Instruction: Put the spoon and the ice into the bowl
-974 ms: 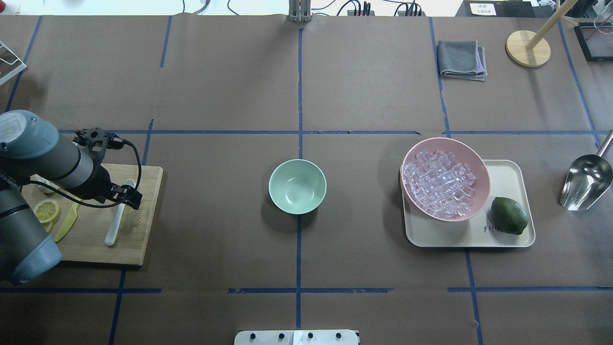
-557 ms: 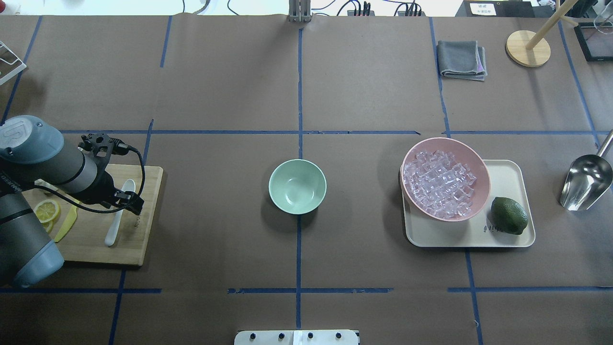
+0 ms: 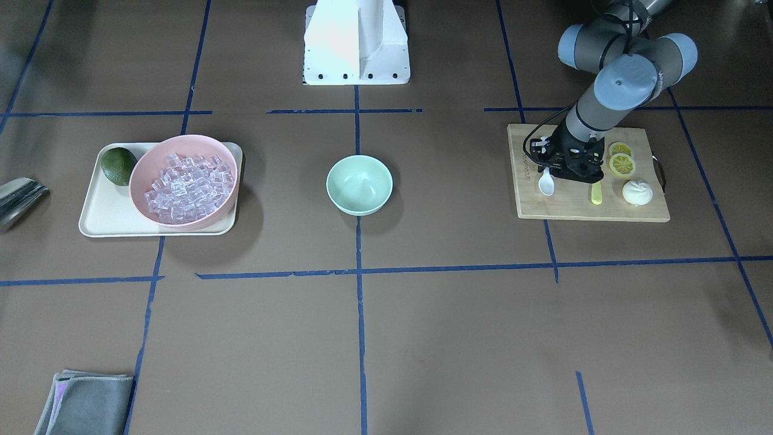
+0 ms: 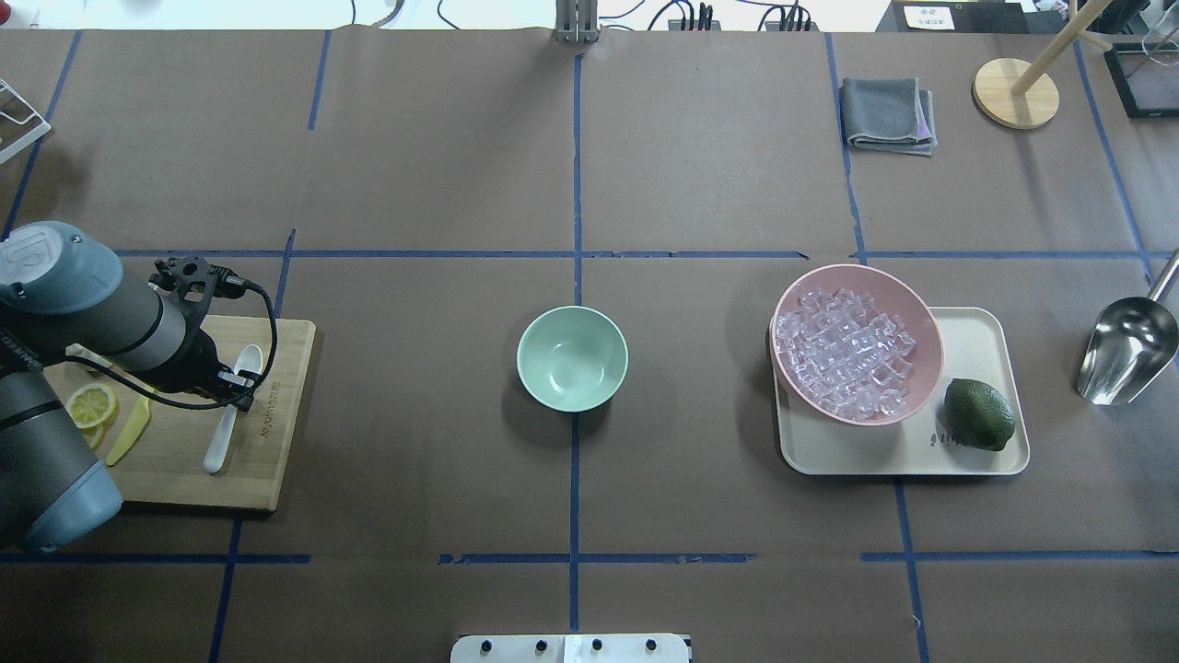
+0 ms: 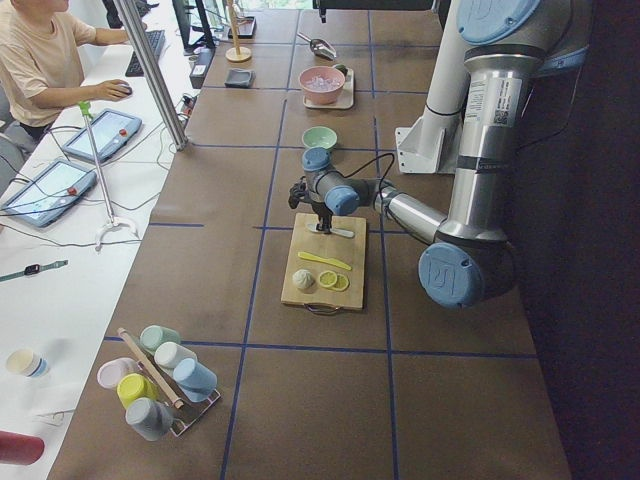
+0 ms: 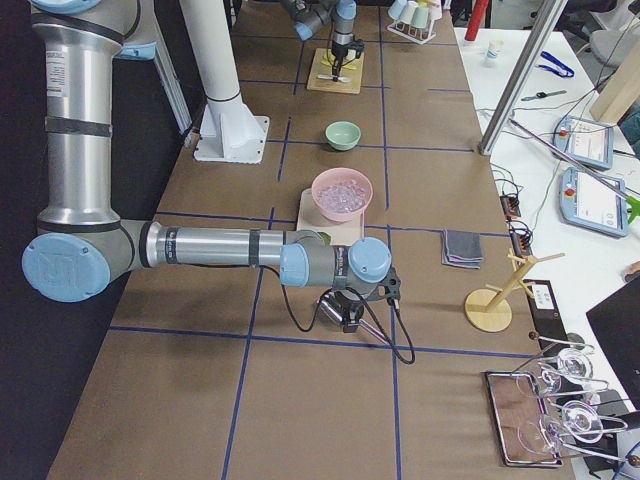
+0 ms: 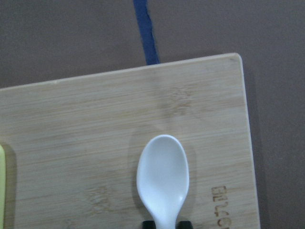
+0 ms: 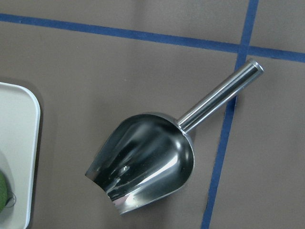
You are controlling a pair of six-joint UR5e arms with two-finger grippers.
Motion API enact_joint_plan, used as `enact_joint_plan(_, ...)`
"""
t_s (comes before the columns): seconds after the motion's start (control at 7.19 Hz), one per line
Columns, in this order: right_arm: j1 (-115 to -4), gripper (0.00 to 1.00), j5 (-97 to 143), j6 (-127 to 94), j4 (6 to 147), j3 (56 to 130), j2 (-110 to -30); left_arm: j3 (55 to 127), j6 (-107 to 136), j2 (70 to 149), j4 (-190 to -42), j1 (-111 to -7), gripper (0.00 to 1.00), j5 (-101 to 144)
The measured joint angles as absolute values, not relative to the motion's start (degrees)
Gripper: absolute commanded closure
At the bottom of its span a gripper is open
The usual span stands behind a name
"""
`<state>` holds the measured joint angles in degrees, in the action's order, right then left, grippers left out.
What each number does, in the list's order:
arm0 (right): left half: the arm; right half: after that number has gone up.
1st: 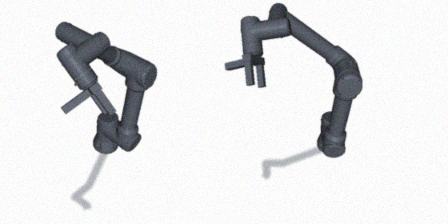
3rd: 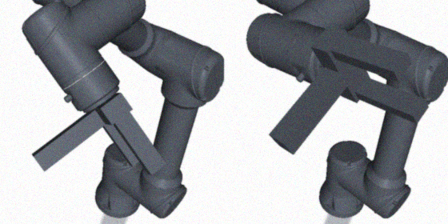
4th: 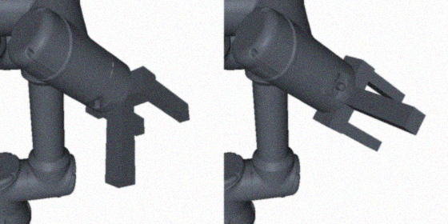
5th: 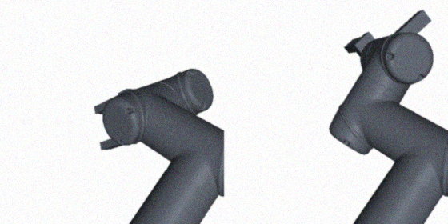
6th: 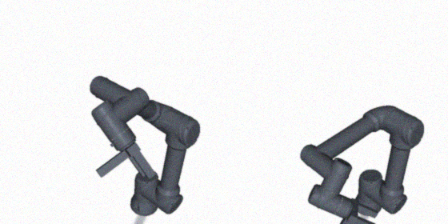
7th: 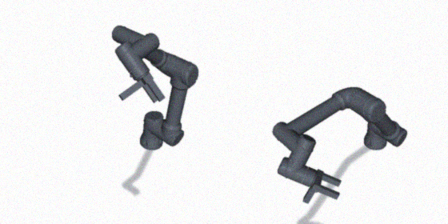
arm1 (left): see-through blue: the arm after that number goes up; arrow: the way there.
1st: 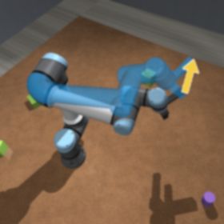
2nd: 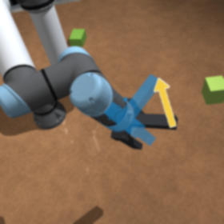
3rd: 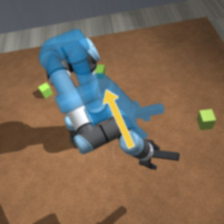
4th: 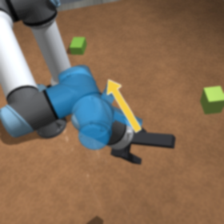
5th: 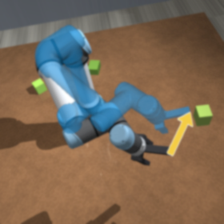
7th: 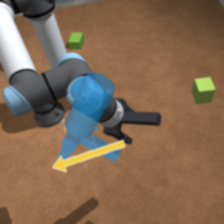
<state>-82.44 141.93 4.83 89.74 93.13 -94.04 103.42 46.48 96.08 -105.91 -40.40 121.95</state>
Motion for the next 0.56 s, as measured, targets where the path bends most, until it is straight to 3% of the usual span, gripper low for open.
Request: enact_joint_plan(0.56,-82.44,0.00,142.00,4.80,89.65,93.12,-93.83,107.35,47.61,100.68,-101.54,-42.23,1.00,125.21)
